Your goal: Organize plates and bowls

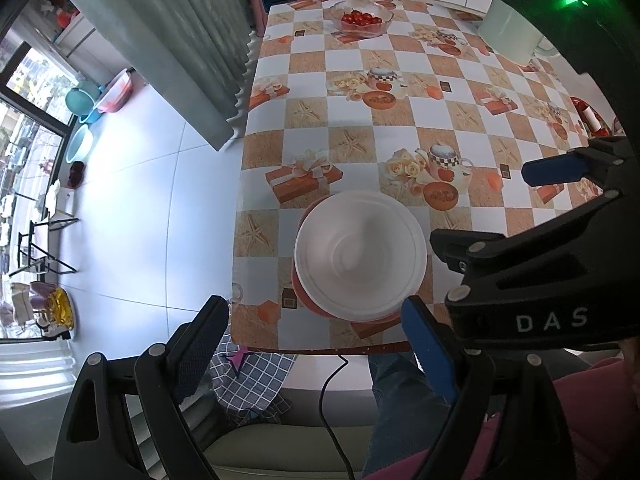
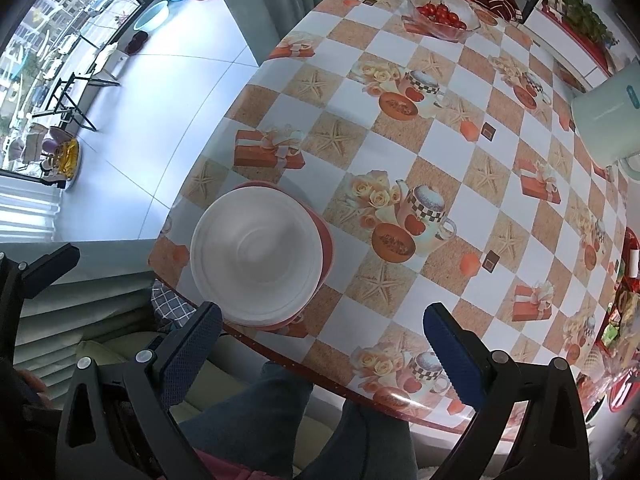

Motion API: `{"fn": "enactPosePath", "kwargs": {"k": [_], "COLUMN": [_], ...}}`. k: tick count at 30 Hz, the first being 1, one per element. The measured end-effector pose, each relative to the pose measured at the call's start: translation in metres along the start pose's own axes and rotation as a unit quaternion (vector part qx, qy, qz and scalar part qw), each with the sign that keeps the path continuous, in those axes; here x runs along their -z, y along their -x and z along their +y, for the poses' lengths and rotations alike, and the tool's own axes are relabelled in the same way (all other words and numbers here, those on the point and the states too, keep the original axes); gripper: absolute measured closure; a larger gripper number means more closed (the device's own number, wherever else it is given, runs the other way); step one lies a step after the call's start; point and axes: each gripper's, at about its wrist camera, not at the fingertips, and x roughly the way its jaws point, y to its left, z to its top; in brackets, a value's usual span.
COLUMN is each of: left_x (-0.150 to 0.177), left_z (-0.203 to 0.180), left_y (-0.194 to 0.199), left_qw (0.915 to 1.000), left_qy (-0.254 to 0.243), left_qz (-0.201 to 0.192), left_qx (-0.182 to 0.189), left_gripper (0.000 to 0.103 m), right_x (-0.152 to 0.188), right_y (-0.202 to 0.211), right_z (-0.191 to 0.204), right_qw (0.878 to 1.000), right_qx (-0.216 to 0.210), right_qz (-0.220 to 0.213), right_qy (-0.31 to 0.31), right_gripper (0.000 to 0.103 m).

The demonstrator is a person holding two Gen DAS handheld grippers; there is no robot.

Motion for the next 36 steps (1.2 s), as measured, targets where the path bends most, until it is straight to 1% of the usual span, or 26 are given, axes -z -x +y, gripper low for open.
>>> {"fn": "enactPosePath", "kwargs": {"k": [9, 36], "left_x": [-0.0020, -0.0039], "left_z": [0.0026, 0.0037], "left_y": [-0.0015, -0.0026], "left_qw": [1.0000, 1.0000], "left_qy": [0.000, 0.001], "left_qz": [0.002, 0.004], "left_qx": [0.000, 0.000], "left_gripper": [0.013, 0.013], "right_x": [-0.0060, -0.0081], "right_y": [-0.0019, -0.0028], "right_z": [0.0016, 0.0023], "right_qw": [1.000, 1.000], "right_qx": [-0.001, 0.000], "right_qz": [0.005, 0.006], "right_qy": [0.012, 0.010], "right_gripper": [0.002, 0.002]}}
